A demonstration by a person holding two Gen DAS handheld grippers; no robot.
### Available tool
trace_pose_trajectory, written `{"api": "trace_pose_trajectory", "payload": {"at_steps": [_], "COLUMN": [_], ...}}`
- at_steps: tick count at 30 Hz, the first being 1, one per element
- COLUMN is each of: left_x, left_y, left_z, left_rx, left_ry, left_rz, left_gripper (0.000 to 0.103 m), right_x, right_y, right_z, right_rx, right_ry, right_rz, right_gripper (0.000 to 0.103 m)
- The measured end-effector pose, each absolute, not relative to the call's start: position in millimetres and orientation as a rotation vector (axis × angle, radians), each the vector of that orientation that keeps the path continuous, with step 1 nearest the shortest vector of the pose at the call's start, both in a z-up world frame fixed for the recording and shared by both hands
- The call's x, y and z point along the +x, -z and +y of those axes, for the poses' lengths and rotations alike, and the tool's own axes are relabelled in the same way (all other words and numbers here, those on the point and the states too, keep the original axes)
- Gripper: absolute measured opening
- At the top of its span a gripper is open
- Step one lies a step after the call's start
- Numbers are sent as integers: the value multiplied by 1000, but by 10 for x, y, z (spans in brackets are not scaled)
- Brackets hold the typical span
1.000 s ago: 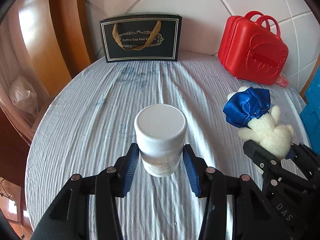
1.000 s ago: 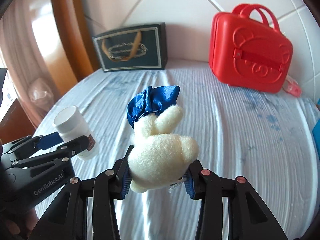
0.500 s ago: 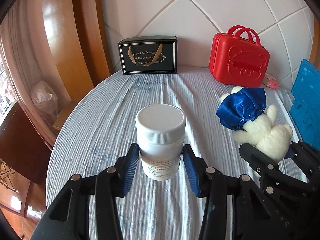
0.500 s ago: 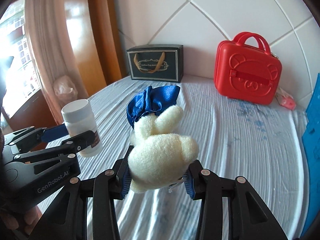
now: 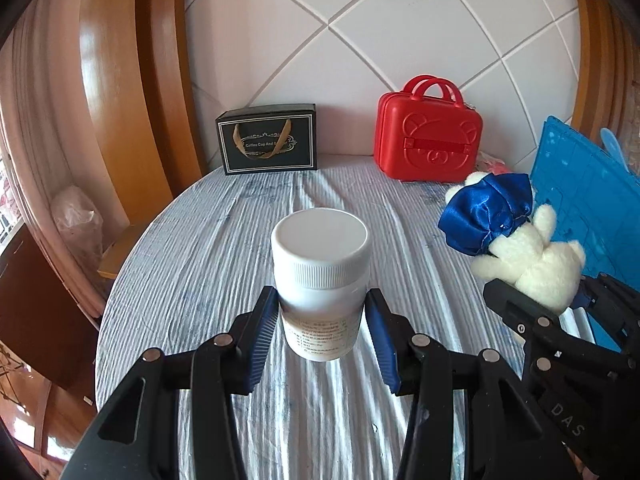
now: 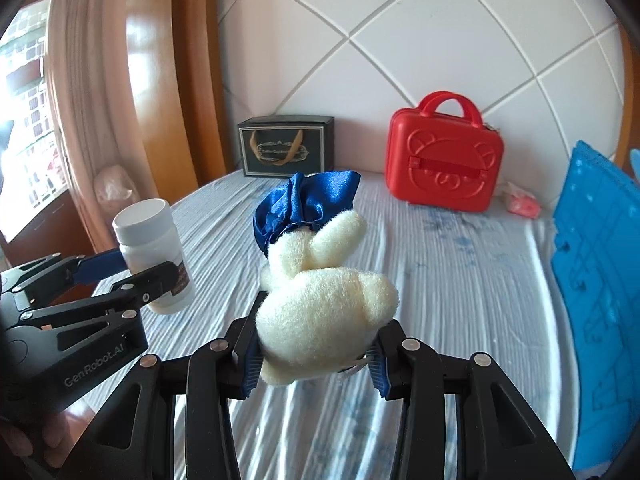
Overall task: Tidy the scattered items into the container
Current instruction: 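Lift the pill bottle and bunny and carry both over the blue crate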
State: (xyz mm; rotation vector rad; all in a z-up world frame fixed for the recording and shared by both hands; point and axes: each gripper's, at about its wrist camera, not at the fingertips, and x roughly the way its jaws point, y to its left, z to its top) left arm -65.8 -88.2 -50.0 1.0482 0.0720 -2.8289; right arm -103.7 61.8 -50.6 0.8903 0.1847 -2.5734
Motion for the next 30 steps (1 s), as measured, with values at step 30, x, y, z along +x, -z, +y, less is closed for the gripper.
{"api": "trace_pose_trajectory", "payload": {"at_steps": [30], "left_x": [-183], "left_y": [-53], "left_z": [1330], "left_rx": [948], "left_ry": [3105], "left_rz": [7], "left_gripper": [44], "right_x": [-291], "right_y": [-63], "right_z": [2691], "right_rx": [806], "right_ry": [2824], "right_rz": [160], "right_gripper": [42]}}
